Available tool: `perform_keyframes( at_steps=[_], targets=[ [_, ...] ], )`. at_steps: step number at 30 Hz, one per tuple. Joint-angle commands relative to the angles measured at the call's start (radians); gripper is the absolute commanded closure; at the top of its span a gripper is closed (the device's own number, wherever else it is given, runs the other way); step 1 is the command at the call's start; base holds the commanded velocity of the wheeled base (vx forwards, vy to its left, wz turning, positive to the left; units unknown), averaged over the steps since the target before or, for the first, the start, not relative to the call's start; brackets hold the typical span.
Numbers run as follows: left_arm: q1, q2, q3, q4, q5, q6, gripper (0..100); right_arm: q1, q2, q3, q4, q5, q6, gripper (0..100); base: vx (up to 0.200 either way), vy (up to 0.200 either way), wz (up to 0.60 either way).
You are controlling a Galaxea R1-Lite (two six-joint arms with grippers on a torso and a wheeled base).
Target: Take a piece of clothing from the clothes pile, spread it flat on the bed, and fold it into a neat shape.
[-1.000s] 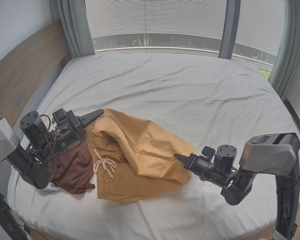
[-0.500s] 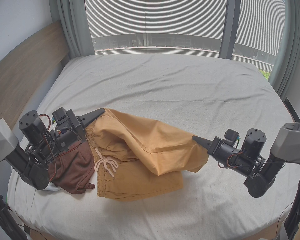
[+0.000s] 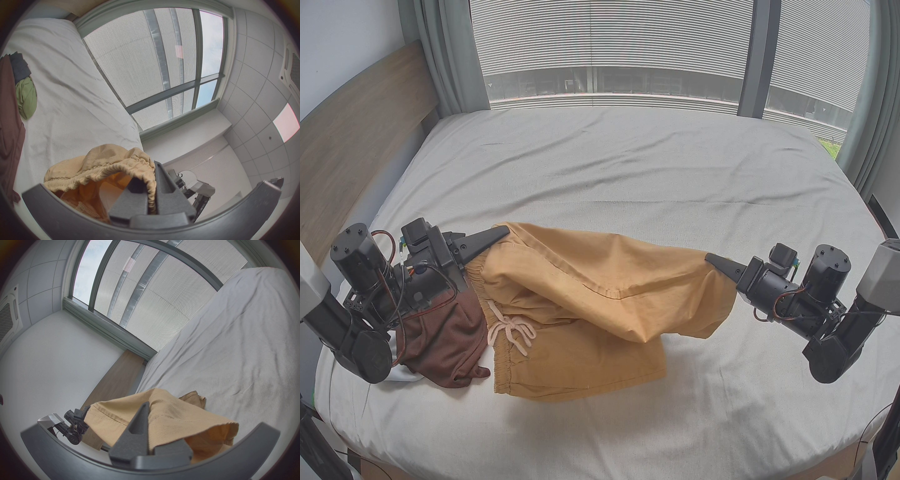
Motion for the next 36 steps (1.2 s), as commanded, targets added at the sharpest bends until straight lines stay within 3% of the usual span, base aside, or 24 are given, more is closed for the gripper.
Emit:
perform_keyframes(
  at_steps=[1,19,26,36],
  targets=[
    [0.025,-0.013,0.020,0.001,-0.015,0.036,100,-0.004,-0.039,0.000,0.000,0.004,0.001,100,0.000,0.000,0.00],
    [0.034,0.041,0.041,0.001,-0.015,0.307,100,-0.094,-0.165,-0.003,0.000,0.063,0.003,100,0.000,0.000,0.00],
    [0.036,0.067,0.040,0.001,-0.013,0.367,100,-0.112,-0.164,-0.003,0.000,0.065,0.003,100,0.000,0.000,0.00],
    [0.048,0.067,0.032,-0.001,-0.012,0.372,100,-0.163,-0.161,-0.020,0.000,0.082,0.003,100,0.000,0.000,0.00]
  ],
)
